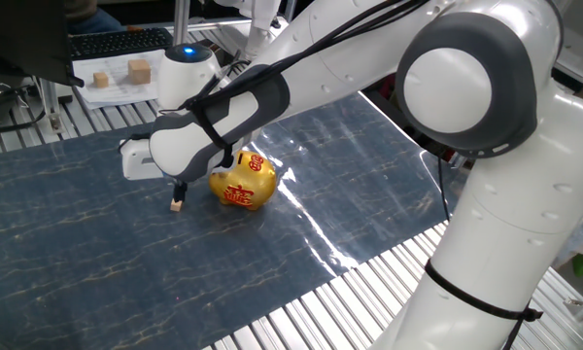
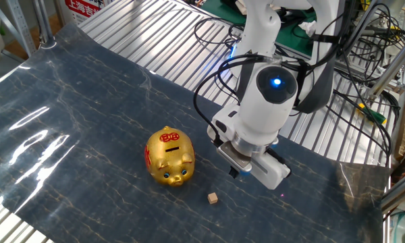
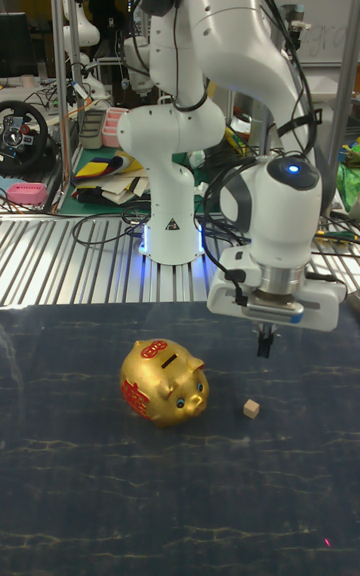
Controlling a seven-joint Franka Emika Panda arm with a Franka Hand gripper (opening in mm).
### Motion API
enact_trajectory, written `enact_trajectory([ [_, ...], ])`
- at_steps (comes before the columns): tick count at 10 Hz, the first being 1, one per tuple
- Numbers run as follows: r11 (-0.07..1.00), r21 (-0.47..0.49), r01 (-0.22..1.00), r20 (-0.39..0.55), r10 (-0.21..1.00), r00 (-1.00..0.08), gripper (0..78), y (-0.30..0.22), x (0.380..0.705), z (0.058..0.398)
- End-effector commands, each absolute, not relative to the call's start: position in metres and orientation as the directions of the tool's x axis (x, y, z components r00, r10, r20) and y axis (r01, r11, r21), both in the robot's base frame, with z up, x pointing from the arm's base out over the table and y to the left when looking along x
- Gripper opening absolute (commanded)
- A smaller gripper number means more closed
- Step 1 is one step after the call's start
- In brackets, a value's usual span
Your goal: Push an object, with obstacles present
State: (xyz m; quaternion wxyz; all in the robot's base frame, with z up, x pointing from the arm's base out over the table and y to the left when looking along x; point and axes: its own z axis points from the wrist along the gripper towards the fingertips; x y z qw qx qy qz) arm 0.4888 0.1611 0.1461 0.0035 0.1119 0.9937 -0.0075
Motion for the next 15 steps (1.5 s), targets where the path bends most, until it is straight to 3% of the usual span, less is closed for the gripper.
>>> enact_trajectory([
  [1, 0.977, -0.01, 0.211, -0.012, 0.211, -0.977, 0.0, 0.161, 0.49, 0.147],
  [5, 0.984, -0.016, 0.176, -0.015, 0.176, -0.984, 0.0, 0.162, 0.49, 0.145],
  [15, 0.986, -0.03, 0.165, -0.032, 0.164, -0.986, 0.0, 0.162, 0.5, 0.101],
])
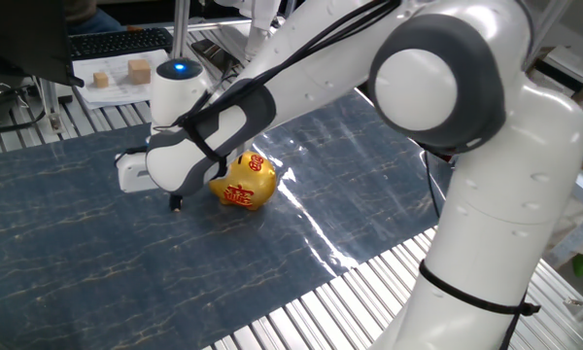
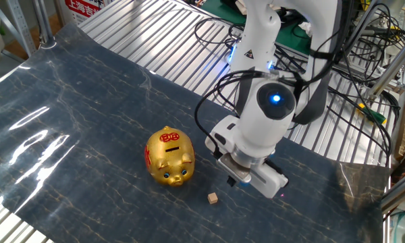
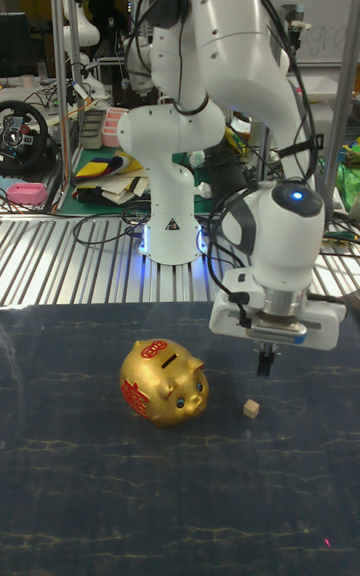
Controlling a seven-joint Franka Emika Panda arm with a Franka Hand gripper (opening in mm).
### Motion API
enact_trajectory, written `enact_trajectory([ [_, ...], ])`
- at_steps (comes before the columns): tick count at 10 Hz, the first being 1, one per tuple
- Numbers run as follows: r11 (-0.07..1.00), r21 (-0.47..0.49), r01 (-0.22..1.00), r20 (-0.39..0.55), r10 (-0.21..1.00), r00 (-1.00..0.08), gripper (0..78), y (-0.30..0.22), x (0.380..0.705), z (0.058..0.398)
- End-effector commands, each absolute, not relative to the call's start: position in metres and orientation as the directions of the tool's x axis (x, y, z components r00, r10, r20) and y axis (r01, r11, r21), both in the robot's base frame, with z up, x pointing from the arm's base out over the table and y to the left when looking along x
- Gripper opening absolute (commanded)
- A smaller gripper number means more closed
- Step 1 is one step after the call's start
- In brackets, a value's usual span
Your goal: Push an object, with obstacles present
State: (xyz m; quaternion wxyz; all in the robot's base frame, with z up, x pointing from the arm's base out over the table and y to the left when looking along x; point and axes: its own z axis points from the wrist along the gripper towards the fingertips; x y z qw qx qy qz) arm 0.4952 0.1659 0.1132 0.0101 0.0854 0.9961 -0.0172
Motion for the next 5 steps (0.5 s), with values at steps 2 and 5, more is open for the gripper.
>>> enact_trajectory([
  [2, 0.986, -0.029, 0.163, -0.043, 0.162, -0.986, 0.0, 0.161, 0.503, 0.091],
  [5, 0.985, -0.034, 0.168, -0.039, 0.166, -0.985, 0.0, 0.154, 0.504, 0.083],
])
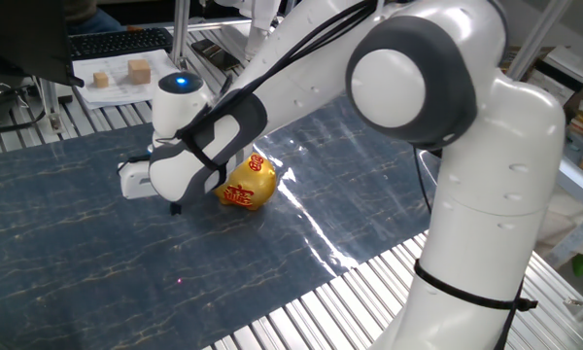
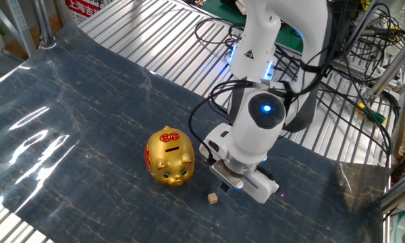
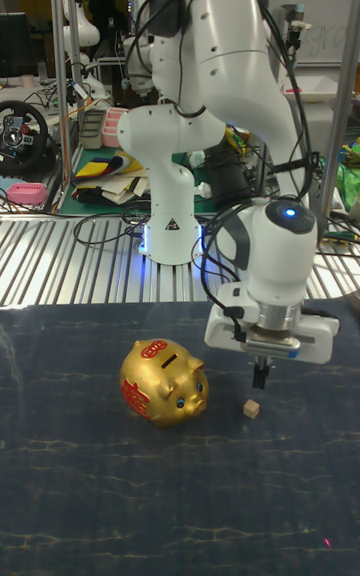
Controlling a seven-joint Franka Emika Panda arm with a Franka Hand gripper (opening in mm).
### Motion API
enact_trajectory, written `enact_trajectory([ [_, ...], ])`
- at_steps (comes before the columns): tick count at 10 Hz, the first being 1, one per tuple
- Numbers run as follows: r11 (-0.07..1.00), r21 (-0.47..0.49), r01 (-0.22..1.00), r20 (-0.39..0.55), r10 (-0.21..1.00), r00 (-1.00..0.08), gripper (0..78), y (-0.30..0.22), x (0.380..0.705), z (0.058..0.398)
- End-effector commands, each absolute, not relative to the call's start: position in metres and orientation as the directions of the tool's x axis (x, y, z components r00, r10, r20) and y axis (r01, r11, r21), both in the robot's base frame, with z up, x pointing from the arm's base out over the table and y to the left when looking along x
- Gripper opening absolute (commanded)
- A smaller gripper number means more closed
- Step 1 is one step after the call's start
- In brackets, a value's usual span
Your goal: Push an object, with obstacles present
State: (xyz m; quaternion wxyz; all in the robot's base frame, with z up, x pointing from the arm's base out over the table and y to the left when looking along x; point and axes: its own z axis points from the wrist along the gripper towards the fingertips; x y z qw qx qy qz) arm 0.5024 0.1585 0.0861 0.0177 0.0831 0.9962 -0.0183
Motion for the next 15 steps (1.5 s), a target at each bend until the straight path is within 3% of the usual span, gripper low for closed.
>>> enact_trajectory([
  [1, 0.985, -0.034, 0.169, -0.04, 0.167, -0.985, 0.0, 0.152, 0.504, 0.079],
  [15, 0.983, -0.077, 0.168, -0.07, 0.163, -0.984, 0.0, 0.152, 0.513, 0.068],
])
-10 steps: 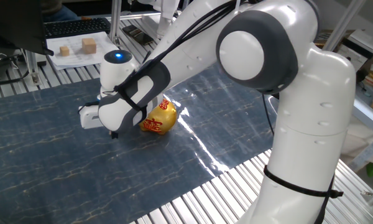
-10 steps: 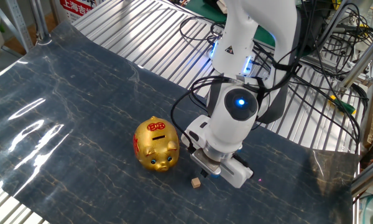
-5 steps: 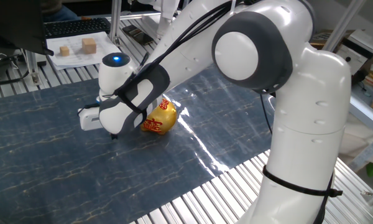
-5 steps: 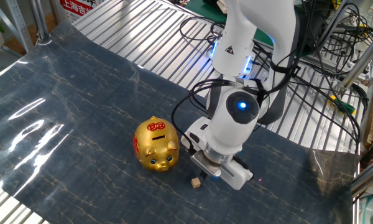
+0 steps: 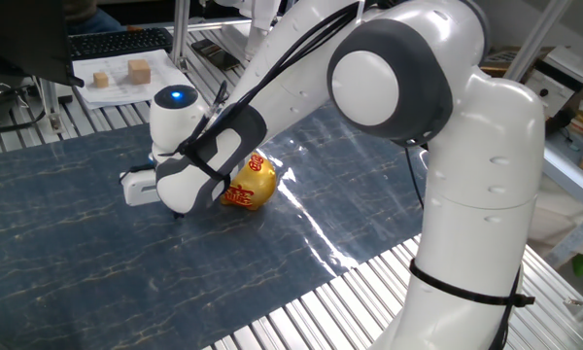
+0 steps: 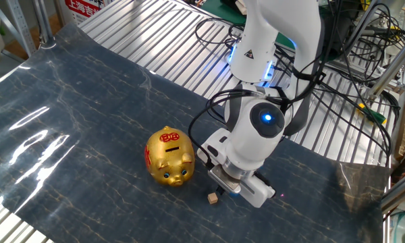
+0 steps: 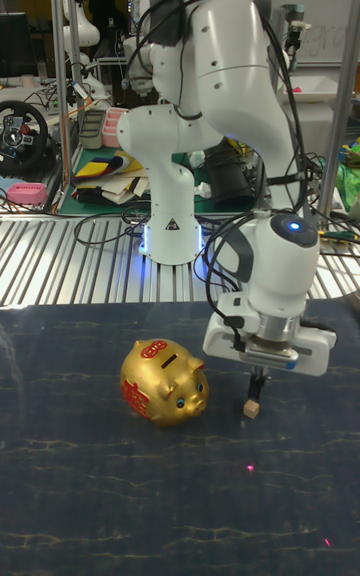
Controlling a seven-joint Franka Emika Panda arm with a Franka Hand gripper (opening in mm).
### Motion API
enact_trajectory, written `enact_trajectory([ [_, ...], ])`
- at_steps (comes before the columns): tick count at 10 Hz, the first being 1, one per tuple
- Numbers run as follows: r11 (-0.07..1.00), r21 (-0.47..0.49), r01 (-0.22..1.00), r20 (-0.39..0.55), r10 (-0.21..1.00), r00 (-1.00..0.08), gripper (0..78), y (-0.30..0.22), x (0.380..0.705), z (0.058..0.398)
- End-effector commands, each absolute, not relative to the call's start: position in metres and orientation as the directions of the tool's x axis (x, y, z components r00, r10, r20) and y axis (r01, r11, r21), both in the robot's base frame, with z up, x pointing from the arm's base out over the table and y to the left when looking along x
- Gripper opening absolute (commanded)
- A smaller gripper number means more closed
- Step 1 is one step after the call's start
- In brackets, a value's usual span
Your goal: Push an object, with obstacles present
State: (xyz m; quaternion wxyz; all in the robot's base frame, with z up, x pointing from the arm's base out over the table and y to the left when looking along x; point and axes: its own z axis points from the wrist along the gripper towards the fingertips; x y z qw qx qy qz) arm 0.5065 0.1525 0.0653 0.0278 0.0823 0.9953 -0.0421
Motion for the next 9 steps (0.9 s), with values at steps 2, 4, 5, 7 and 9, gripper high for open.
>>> enact_trajectory([
  [2, 0.983, -0.074, 0.167, -0.069, 0.162, -0.984, 0.0, 0.151, 0.519, 0.071],
  [4, 0.983, -0.072, 0.172, -0.077, 0.166, -0.983, 0.0, 0.152, 0.522, 0.069],
  [5, 0.982, -0.071, 0.175, -0.08, 0.17, -0.982, 0.0, 0.153, 0.524, 0.068],
  [7, 0.981, -0.07, 0.183, -0.081, 0.178, -0.981, 0.0, 0.156, 0.529, 0.07],
  [9, 0.98, -0.07, 0.186, -0.08, 0.18, -0.98, 0.0, 0.158, 0.534, 0.074],
])
